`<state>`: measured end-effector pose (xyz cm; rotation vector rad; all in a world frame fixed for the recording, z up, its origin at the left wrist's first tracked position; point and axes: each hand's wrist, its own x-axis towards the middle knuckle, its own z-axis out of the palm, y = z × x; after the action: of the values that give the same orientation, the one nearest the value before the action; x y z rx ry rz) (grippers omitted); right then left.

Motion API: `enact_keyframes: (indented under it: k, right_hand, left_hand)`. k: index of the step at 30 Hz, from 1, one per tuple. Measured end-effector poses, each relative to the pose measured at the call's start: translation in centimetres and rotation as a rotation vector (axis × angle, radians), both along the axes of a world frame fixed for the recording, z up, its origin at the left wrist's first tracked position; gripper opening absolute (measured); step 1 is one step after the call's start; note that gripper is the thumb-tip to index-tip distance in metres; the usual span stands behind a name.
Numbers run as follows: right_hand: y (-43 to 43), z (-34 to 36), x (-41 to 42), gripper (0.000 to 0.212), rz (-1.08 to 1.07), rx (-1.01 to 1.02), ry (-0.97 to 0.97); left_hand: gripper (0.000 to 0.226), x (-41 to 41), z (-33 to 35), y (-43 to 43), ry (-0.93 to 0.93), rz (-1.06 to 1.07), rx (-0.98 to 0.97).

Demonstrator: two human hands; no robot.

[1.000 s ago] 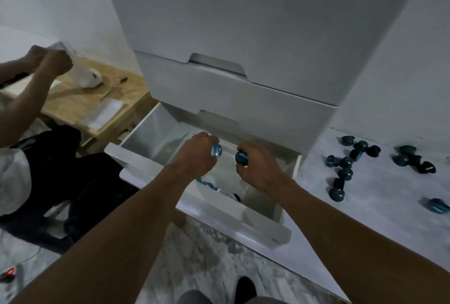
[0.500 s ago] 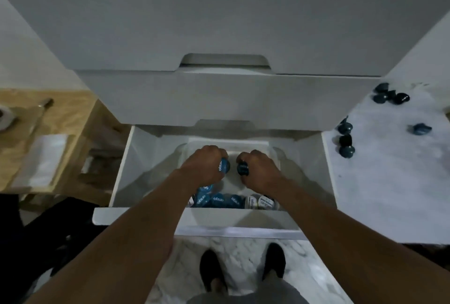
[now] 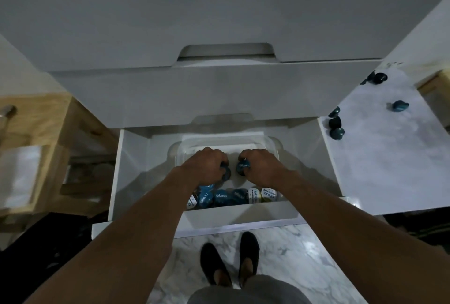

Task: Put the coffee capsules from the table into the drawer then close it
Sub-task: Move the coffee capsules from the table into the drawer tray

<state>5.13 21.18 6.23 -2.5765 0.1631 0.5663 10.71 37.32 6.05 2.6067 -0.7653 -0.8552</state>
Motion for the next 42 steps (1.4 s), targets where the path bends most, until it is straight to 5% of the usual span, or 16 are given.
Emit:
enact_keyframes:
  k: [30,42]
  right_hand:
    - [0.7,-1.1,-0.6,0.034,0.134,0.027,0.097]
    - [-4.4,5.8,-3.3,0.026,-0.089,-0.136,-0.439]
  left_hand:
    - [0.026,-1.3,-0.4,0.4,0.011,0.013,0.071]
    - [0.032,-5.4,6.1,-5.7,-0.550,0.152,-0.065]
